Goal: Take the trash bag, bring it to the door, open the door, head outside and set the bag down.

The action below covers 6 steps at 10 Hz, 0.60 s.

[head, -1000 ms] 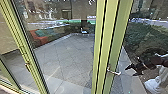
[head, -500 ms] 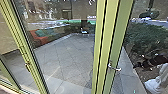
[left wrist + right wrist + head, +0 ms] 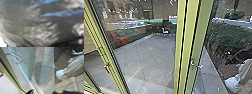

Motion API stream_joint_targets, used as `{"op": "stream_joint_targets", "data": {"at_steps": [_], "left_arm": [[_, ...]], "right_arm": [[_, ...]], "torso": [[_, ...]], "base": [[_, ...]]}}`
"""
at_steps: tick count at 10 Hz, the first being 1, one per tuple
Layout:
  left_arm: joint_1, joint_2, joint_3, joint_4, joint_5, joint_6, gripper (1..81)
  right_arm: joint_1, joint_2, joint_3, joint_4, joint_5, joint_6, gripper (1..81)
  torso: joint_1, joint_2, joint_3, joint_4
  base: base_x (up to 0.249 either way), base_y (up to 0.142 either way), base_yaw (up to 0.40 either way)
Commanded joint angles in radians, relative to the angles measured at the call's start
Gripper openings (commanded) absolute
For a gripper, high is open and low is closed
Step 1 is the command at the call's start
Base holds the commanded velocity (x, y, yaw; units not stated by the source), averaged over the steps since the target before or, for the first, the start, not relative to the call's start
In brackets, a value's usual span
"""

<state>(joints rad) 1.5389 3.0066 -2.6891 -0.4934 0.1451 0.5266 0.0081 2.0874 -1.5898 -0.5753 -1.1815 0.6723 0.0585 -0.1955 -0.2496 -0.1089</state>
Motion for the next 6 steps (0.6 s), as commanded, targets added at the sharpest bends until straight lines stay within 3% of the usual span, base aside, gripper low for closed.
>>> {"op": "stream_joint_targets", "data": {"at_steps": [1,2,5,6], "left_arm": [[-0.024,0.002,0.003,0.001,0.09,0.009,1.0],[-0.024,0.0,0.003,-0.002,0.097,0.007,1.0],[-0.024,0.0,0.003,-0.005,0.105,0.003,1.0],[-0.024,-0.003,0.003,-0.007,0.105,0.001,1.0]], "right_arm": [[0.169,-0.037,0.015,-0.083,-0.076,-0.057,81.1],[0.163,-0.056,0.013,-0.092,-0.067,-0.107,81.1],[0.157,-0.07,-0.015,-0.221,-0.06,-0.171,81.1],[0.16,-0.064,-0.048,-0.253,-0.061,-0.236,81.1]], "torso": [[0.0,0.0,0.0,0.001],[0.0,0.0,0.0,-0.01],[0.0,0.0,0.0,-0.011],[0.0,0.0,0.0,-0.011]], "base": [[0.0,0.0,0.0],[0.0,0.0,0.0],[0.0,0.0,0.0],[0.0,0.0,0.0]]}}
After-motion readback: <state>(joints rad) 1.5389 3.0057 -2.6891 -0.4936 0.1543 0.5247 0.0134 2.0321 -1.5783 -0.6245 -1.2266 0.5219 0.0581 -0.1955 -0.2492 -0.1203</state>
